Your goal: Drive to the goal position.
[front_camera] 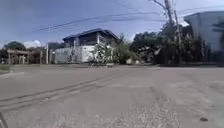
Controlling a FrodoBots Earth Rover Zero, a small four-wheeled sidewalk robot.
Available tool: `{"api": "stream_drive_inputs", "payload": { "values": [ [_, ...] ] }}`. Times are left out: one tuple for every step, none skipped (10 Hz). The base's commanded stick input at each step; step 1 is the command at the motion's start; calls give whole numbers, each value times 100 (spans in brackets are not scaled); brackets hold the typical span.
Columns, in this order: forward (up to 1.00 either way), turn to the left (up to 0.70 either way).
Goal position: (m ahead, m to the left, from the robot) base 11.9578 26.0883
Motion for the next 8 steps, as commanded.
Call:
{"api": "stream_drive_inputs", "payload": {
  "values": [
    [100, 0],
    [100, 0],
    [100, 28],
    [100, 40],
    [100, 40],
    [100, 20],
    [100, 0],
    [100, 0]
  ]
}}
